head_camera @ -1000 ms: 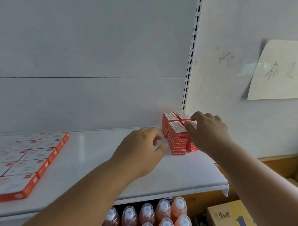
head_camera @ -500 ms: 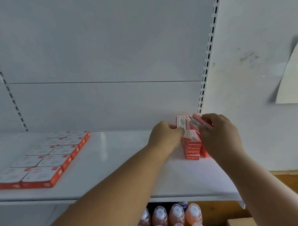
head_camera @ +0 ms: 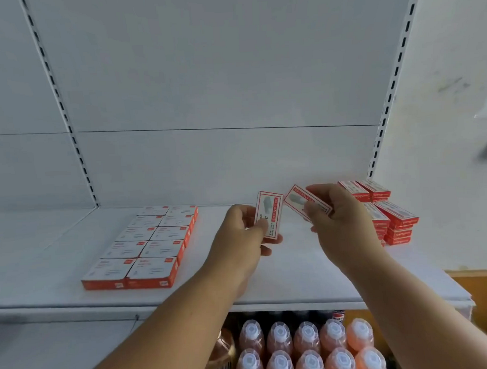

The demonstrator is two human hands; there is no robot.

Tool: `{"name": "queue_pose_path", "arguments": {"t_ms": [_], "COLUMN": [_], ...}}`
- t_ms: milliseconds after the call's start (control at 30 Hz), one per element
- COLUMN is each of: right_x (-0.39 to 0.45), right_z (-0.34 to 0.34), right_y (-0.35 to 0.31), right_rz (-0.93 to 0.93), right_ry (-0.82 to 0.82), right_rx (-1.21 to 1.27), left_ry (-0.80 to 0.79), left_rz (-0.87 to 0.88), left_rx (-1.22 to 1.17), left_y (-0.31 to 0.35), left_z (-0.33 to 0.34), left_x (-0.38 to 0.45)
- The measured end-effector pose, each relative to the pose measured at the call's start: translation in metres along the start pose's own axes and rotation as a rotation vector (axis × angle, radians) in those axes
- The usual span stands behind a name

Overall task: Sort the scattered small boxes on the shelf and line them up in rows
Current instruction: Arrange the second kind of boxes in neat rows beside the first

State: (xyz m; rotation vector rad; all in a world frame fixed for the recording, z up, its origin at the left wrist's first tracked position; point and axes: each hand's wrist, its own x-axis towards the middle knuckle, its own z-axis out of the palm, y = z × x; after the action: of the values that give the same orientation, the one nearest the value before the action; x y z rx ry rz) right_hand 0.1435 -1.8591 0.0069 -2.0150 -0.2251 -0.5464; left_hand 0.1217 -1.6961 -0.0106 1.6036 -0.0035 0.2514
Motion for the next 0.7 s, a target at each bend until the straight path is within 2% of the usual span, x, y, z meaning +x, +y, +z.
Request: {"name": "queue_pose_path", "arguments": {"t_ms": [267,400,533,600,700], "right_x": [-0.033,-0.041,-0.04,-0.04,-0.039], "right_z": [0.018,0.009,-0.001,-0.008,-0.019], "right_y": [-0.004,-0.008,-0.01,-0.007,-0.001], "right_rz": [0.177,0.23,0.338,0.364,0.403], "right_ry": [-0.033,-0.044,-0.034,-0.038,-0.073], "right_rx": [0.337,0.404,0.683,0.712,0.772], "left_ry": [-0.057,-0.099,-0.146,-0.16,-0.132], "left_rz": [-0.063,-0.078,-0.056,-0.01,0.102], "left_rx": [-0.131,-0.186,-0.231,-0.168,0.076], "left_y": [-0.015,-0.012,-0.008,-0.01,-0.009], "left_z": [-0.029,-0.031,-0.027,-0.023,-0.019], "left_x": [-0.015,-0.019,-0.019,-0.02,-0.023]}}
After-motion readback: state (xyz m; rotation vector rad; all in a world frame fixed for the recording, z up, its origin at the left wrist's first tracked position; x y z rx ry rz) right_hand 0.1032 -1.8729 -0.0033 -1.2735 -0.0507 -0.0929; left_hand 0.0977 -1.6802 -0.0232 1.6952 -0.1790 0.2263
